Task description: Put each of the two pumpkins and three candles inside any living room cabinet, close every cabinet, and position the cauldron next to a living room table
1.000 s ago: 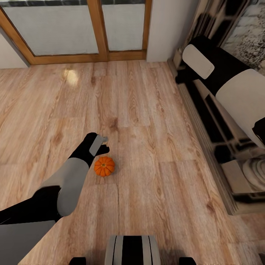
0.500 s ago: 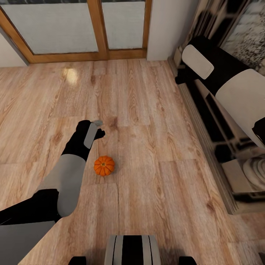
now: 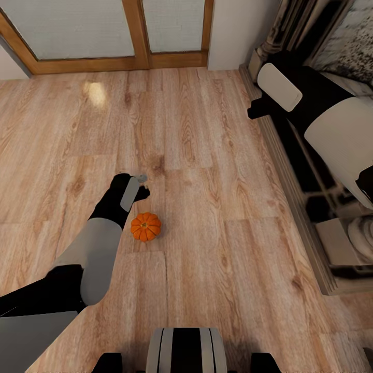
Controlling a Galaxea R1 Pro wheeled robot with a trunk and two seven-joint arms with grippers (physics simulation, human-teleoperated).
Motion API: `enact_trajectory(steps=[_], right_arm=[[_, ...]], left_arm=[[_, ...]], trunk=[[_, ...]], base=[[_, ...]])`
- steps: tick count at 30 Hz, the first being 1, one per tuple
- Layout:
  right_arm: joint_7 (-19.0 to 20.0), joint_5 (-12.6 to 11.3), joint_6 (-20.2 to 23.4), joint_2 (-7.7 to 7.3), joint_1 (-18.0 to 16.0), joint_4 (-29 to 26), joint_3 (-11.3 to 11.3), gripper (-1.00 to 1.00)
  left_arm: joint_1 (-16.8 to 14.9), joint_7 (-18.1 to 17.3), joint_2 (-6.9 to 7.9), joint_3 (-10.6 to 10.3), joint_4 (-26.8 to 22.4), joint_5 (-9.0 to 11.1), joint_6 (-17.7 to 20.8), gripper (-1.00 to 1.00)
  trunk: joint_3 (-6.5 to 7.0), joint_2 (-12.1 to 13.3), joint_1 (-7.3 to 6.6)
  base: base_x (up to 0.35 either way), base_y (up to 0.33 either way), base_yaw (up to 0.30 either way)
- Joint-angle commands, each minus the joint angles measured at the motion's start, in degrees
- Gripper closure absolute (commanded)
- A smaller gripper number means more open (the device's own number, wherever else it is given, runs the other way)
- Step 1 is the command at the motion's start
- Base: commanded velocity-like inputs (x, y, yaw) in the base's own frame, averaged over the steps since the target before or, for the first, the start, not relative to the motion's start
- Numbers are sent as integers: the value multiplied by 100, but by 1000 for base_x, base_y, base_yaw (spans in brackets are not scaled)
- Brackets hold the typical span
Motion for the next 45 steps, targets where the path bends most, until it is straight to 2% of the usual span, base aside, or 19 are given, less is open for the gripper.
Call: enact_trajectory(steps=[1, 11, 20, 24, 27, 30, 45], right_arm=[[-46, -60, 14, -9, -7, -11, 44, -100], [-46, -60, 14, -14, -3, -11, 43, -100], [-46, -63, 14, -5, -3, -11, 43, -100], [-46, -68, 14, -5, -3, -11, 43, -100], [-46, -69, 14, -5, -3, -11, 45, -100], [-46, -69, 14, -5, -3, -11, 49, -100], [-46, -69, 14, -4, -3, -11, 44, -100]], left_arm=[[-3, 49, -6, 16, 37, 58, -1, -100], [-3, 41, -6, 16, 692, 58, -163, -100], [-3, -61, -6, 21, 872, 61, -209, -100], [-3, -231, -6, 20, 1068, 59, -487, -100], [-3, -272, -6, 17, 1177, 55, -657, -100], [-3, -285, -6, 16, 1216, 51, -719, -100], [-3, -291, -6, 18, 1235, 50, -742, -100]], trunk=[[-4, -1, -1], [-4, -1, -1], [-4, -1, -1], [-4, -1, -1], [-70, -5, 7], [-137, -9, 14], [-137, -9, 14]], base=[[0, 0, 0], [0, 0, 0], [0, 0, 0], [0, 0, 0], [0, 0, 0], [0, 0, 0], [0, 0, 0]])
